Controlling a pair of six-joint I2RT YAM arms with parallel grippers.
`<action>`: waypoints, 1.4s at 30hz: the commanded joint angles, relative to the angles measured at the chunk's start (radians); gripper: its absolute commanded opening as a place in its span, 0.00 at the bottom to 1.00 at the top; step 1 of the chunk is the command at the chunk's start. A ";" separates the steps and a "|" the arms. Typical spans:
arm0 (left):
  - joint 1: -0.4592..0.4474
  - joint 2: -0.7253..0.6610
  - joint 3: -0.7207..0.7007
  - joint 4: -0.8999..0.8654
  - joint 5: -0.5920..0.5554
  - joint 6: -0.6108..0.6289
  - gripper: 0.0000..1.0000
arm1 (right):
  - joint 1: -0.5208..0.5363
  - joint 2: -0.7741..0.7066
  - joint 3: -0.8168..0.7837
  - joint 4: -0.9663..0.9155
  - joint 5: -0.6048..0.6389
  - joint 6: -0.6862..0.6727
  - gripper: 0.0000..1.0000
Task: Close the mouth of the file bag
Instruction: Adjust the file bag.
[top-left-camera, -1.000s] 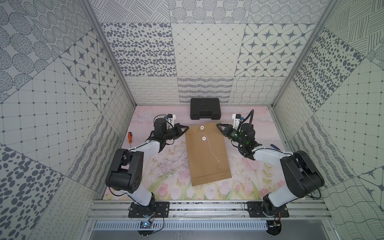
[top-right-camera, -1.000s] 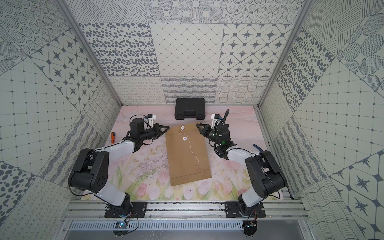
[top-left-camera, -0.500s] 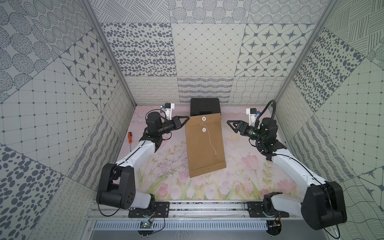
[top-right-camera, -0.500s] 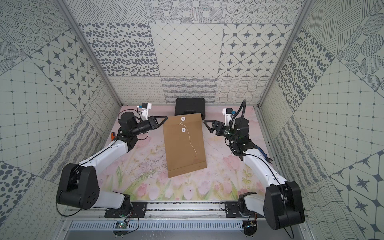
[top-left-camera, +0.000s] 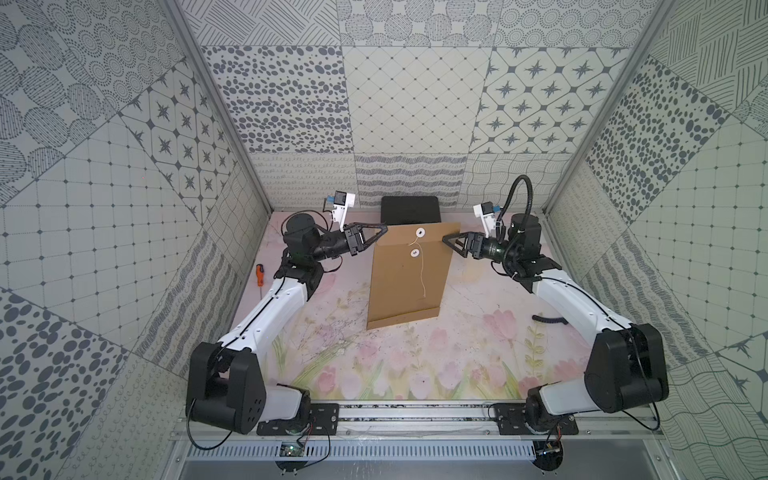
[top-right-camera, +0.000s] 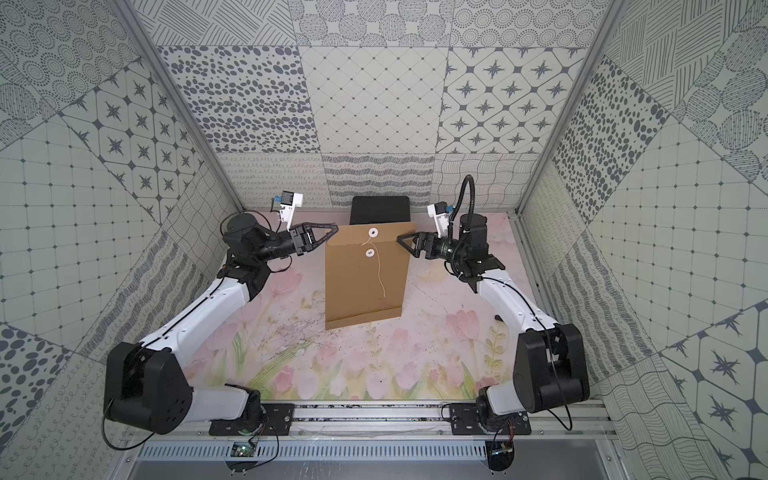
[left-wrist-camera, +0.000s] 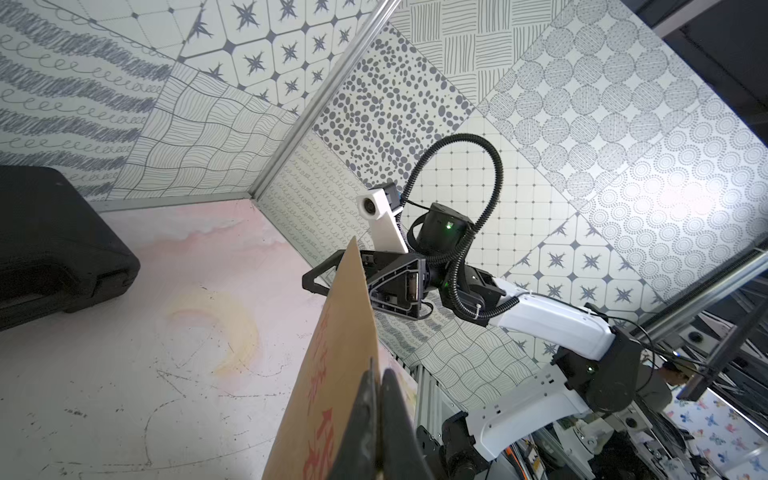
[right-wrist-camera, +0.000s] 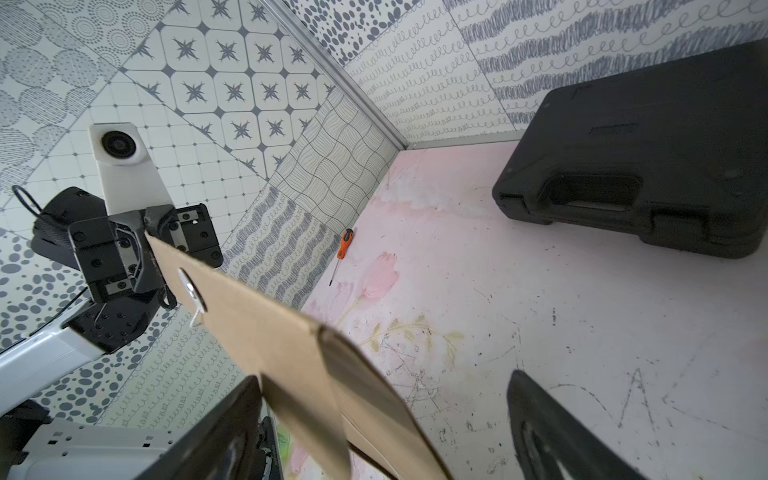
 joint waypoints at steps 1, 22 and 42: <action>-0.007 -0.013 0.033 0.058 0.111 0.007 0.00 | -0.002 -0.010 -0.005 0.201 -0.133 0.060 0.90; 0.042 0.015 0.179 -0.019 0.088 -0.020 0.39 | -0.012 -0.124 -0.023 0.462 -0.245 0.318 0.00; -0.008 0.009 0.295 -0.299 0.166 0.196 0.43 | 0.030 -0.225 0.034 0.387 -0.255 0.326 0.00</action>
